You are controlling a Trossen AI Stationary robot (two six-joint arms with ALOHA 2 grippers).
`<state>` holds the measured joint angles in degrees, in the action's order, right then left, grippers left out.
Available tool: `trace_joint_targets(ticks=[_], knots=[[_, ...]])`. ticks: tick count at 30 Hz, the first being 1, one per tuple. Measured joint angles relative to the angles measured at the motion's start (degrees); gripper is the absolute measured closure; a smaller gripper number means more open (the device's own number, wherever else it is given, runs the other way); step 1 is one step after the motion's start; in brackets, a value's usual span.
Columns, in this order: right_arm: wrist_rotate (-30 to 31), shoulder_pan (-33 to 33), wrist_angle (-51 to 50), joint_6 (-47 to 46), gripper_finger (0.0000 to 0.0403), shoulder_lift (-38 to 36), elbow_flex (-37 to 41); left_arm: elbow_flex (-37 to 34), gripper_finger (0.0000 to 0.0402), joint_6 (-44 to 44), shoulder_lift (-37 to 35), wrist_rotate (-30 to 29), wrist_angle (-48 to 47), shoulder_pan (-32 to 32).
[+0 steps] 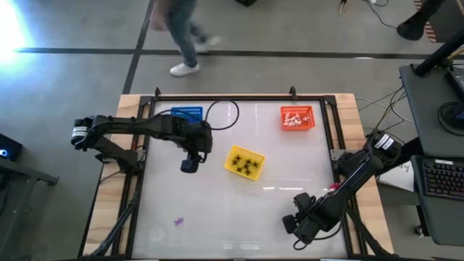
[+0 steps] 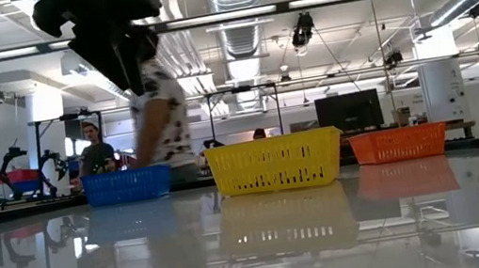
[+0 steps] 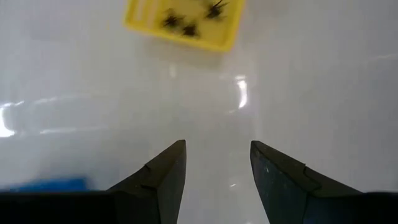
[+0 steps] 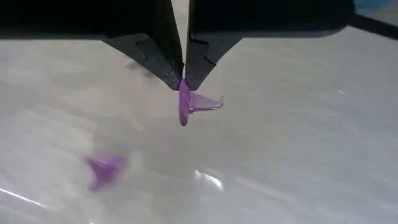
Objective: Sort Halloween decoration
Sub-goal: Put the purple witch hat toy into the blue bin
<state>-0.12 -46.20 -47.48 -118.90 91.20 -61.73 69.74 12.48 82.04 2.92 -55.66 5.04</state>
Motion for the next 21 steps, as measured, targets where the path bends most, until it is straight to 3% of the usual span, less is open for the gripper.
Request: trace_joint_targets(ticks=[7, 21], knots=[[3.77, 4.67, -0.41, 6.02, 0.0394, 0.0, -3.01, 0.0, 0.0239, -0.9, -3.25, -3.54, -5.54, 0.4], [5.03, 20.74, -0.07, 31.28, 0.0394, 0.04, -6.32, -0.15, 0.0239, -3.25, -9.64, -3.96, -13.02, 0.7]])
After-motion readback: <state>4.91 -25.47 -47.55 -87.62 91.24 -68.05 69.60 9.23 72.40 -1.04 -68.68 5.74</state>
